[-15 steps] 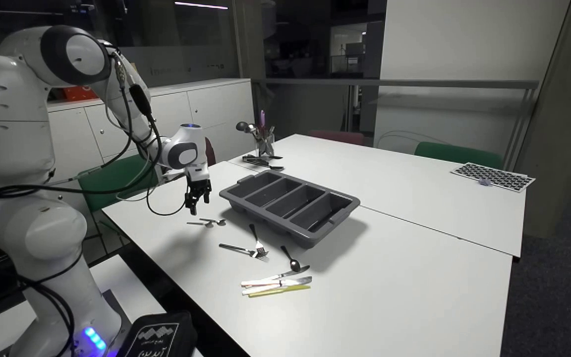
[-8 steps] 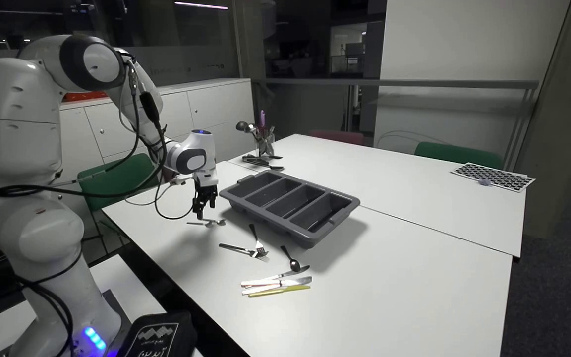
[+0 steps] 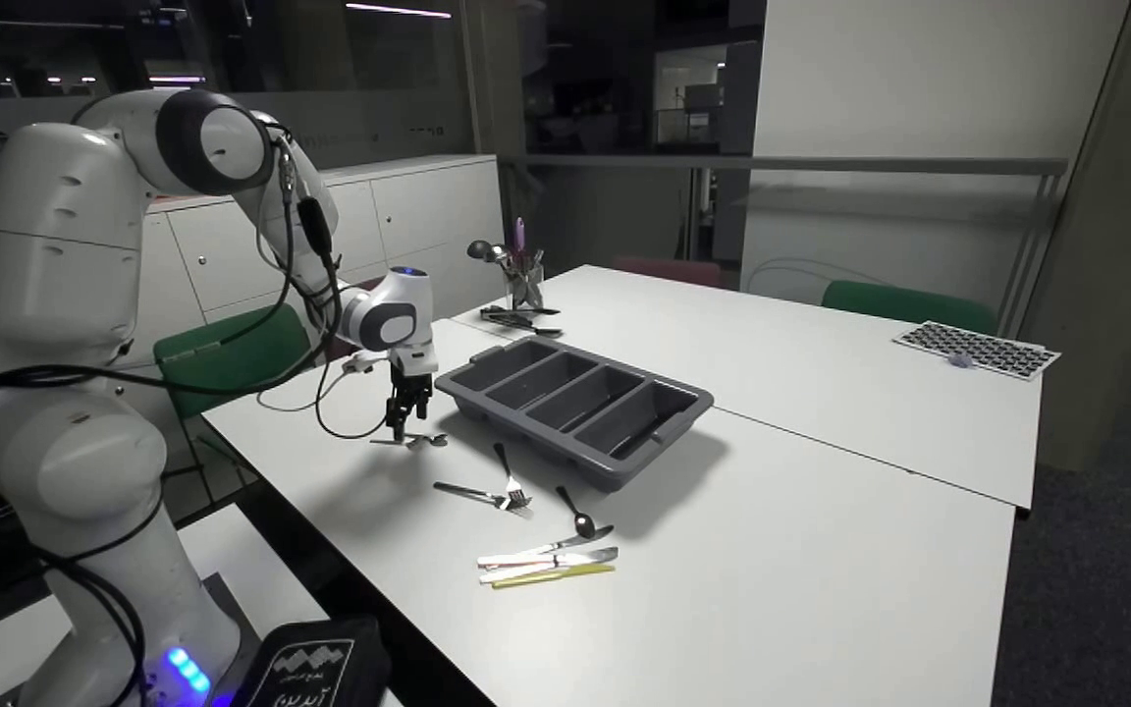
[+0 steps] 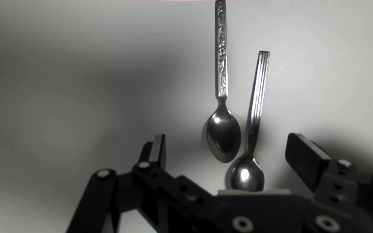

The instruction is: Pick up one spoon and put it in the grey object

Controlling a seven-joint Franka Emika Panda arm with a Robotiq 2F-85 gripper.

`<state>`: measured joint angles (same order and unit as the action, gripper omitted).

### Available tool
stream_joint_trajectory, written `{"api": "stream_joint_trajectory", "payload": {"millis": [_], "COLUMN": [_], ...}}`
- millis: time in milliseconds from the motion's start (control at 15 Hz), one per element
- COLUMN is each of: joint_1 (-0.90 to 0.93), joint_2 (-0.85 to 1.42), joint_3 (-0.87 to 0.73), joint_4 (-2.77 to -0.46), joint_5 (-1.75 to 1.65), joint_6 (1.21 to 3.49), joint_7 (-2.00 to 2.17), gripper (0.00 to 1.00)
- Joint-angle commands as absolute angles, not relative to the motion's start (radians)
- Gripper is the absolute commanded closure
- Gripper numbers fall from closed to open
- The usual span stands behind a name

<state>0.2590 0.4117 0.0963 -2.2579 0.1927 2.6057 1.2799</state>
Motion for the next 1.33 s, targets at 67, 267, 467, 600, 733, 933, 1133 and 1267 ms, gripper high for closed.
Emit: {"api": "stream_joint_trajectory", "payload": {"millis": [67,267,467,600,733,933,1133,1267], "joint_1": [0.237,0.236,0.236,0.233,0.233,0.233,0.233,0.229], "joint_2": [0.438,0.455,0.461,0.46,0.456,0.453,0.448,0.446], "joint_3": [0.116,0.123,0.133,0.141,0.144,0.145,0.144,0.145], "joint_4": [-2.218,-2.216,-2.23,-2.242,-2.252,-2.257,-2.266,-2.278], "joint_5": [0.228,0.243,0.267,0.287,0.306,0.33,0.344,0.36], "joint_6": [2.557,2.568,2.588,2.603,2.618,2.621,2.626,2.635], "joint_7": [1.232,1.218,1.205,1.188,1.173,1.154,1.145,1.141], "gripper": [0.0,0.0,0.0,0.0,0.26,0.4,0.37,0.27]}}
